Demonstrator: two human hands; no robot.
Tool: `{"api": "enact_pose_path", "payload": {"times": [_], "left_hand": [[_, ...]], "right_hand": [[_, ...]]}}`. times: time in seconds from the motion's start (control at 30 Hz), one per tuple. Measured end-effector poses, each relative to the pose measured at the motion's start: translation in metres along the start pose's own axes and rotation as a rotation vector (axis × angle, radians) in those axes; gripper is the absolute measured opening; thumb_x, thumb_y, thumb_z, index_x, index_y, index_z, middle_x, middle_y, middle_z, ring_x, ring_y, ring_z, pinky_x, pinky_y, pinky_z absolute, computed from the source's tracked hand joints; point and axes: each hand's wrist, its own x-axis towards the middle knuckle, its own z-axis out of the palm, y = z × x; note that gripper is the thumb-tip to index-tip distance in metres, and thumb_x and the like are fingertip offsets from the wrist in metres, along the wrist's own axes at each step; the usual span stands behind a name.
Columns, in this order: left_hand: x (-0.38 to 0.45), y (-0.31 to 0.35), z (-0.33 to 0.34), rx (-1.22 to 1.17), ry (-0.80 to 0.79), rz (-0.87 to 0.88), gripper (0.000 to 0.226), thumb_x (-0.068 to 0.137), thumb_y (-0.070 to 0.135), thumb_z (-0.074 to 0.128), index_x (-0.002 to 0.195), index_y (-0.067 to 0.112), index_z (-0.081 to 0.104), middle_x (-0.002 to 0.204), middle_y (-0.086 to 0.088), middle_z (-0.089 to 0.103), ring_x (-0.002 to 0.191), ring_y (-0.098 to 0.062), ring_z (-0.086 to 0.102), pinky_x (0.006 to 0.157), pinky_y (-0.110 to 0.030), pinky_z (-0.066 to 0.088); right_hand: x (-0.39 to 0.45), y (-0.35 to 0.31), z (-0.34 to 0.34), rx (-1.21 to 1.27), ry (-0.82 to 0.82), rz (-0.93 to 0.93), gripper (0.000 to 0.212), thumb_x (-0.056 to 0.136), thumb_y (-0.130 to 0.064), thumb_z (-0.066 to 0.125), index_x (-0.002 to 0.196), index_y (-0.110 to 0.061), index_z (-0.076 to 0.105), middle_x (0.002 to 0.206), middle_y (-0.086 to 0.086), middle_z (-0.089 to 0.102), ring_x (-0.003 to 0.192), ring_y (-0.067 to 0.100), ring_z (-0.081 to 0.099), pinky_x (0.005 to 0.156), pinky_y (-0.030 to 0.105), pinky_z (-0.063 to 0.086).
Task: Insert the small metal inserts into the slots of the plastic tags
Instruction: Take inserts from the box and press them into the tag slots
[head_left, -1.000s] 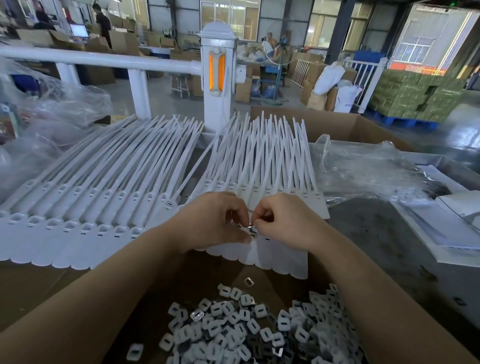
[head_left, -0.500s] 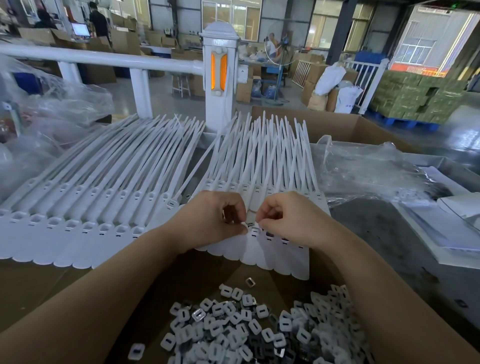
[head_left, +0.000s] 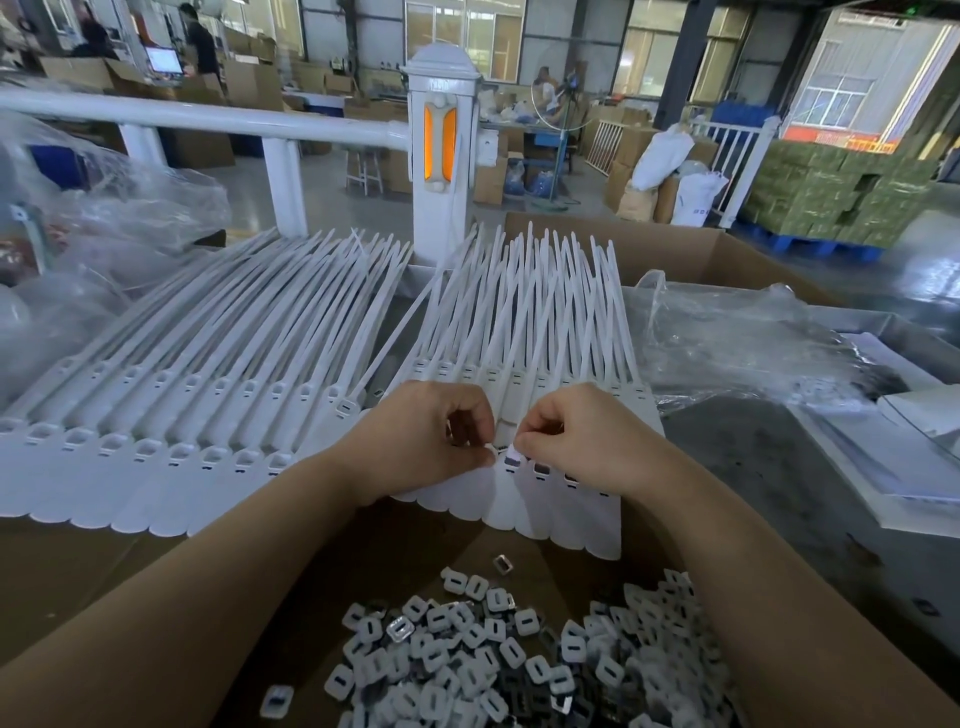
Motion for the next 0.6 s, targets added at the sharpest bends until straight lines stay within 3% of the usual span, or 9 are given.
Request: {"api": "enact_pose_path", "payload": {"times": [0.17, 0.47, 0.6], "left_hand": [[-0.001, 0.003, 0.000, -0.008, -0.018, 0.047, 0.019, 0.075, 0.013, 0.084, 0.082, 0.027, 0.073, 0.081, 0.013, 0.070, 0.075, -0.004, 0.066, 0.068, -0.018, 0.054], [-0.003, 0.012, -0.006, 0.152, -0.105, 0.131, 0.023, 0.087, 0.017, 0.073, 0.105, 0.030, 0.077, 0.088, 0.007, 0.067, 0.078, -0.005, 0.062, 0.071, -0.030, 0.054], [-0.003, 0.016, -0.008, 0.272, -0.152, 0.189, 0.025, 0.091, 0.020, 0.066, 0.110, 0.034, 0.075, 0.091, 0.010, 0.063, 0.079, -0.004, 0.056, 0.071, -0.027, 0.051]], "right_hand": [[0.001, -0.004, 0.006, -0.116, -0.012, 0.007, 0.012, 0.092, -0.020, 0.067, 0.081, -0.025, 0.069, 0.078, -0.011, 0.069, 0.071, 0.001, 0.065, 0.060, 0.012, 0.044], [0.003, -0.005, 0.006, -0.049, -0.010, 0.098, 0.017, 0.086, -0.017, 0.073, 0.080, -0.027, 0.060, 0.077, -0.010, 0.061, 0.067, 0.002, 0.056, 0.053, 0.013, 0.037], [-0.002, -0.008, -0.007, -0.031, -0.033, 0.096, 0.010, 0.088, -0.015, 0.066, 0.088, -0.024, 0.063, 0.084, -0.004, 0.066, 0.073, 0.009, 0.062, 0.060, 0.024, 0.049]]}}
